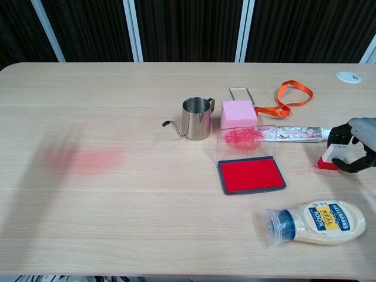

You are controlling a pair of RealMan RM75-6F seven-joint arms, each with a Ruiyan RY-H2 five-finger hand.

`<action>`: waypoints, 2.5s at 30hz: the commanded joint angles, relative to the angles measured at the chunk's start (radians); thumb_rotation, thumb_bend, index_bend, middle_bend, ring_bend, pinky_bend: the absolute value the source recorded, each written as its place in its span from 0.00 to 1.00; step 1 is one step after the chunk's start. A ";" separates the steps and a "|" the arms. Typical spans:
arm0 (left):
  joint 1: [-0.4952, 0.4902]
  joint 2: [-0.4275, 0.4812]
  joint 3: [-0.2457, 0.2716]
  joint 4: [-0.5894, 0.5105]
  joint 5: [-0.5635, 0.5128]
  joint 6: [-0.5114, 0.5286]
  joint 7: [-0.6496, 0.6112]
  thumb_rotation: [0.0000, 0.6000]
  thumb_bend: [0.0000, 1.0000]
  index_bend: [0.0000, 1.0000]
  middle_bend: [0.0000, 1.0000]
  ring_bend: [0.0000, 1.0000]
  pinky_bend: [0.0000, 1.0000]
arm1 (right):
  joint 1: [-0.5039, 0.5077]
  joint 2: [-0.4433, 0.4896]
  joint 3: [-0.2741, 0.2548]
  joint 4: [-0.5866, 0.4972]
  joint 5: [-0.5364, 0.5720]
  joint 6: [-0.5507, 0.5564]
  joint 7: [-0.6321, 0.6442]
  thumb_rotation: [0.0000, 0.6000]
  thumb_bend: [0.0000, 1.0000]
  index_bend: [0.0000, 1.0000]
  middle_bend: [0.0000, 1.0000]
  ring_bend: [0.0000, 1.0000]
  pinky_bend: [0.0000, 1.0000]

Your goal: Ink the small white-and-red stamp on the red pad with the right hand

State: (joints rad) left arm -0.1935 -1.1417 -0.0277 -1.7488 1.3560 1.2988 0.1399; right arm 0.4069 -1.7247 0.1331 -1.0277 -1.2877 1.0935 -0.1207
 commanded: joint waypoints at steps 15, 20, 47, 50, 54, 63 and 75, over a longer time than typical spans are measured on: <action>0.000 -0.001 0.000 0.001 -0.001 0.000 0.002 1.00 0.00 0.00 0.00 0.00 0.00 | -0.002 0.006 0.004 -0.015 0.016 -0.012 -0.022 1.00 0.41 0.51 0.39 0.33 0.31; 0.000 -0.001 0.000 0.000 -0.001 0.000 0.003 1.00 0.00 0.00 0.00 0.00 0.00 | -0.002 0.007 0.004 -0.020 0.017 -0.012 -0.027 1.00 0.40 0.49 0.38 0.33 0.31; 0.000 0.002 0.002 -0.001 0.006 0.001 -0.002 1.00 0.00 0.00 0.00 0.00 0.00 | -0.007 0.193 0.021 -0.310 0.001 0.057 -0.185 1.00 0.11 0.06 0.05 0.10 0.24; 0.001 0.003 0.002 -0.001 0.010 0.004 -0.006 1.00 0.00 0.00 0.00 0.00 0.00 | -0.015 0.257 0.014 -0.383 -0.032 0.088 -0.197 1.00 0.10 0.03 0.03 0.08 0.23; 0.002 0.005 0.003 0.000 0.014 0.005 -0.008 1.00 0.00 0.00 0.00 0.00 0.00 | -0.045 0.356 -0.009 -0.481 -0.079 0.137 -0.206 1.00 0.08 0.00 0.00 0.05 0.22; 0.001 -0.001 0.002 0.020 0.030 0.018 0.008 1.00 0.00 0.00 0.00 0.00 0.00 | -0.185 0.517 -0.102 -0.578 -0.216 0.338 -0.142 1.00 0.08 0.00 0.00 0.01 0.22; 0.007 -0.010 0.000 0.047 0.059 0.048 0.000 1.00 0.00 0.00 0.00 0.00 0.00 | -0.279 0.532 -0.123 -0.548 -0.295 0.489 -0.077 1.00 0.08 0.00 0.00 0.00 0.21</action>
State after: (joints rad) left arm -0.1871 -1.1523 -0.0281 -1.7023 1.4145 1.3460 0.1413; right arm 0.1303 -1.1895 0.0066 -1.5775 -1.5847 1.5821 -0.2020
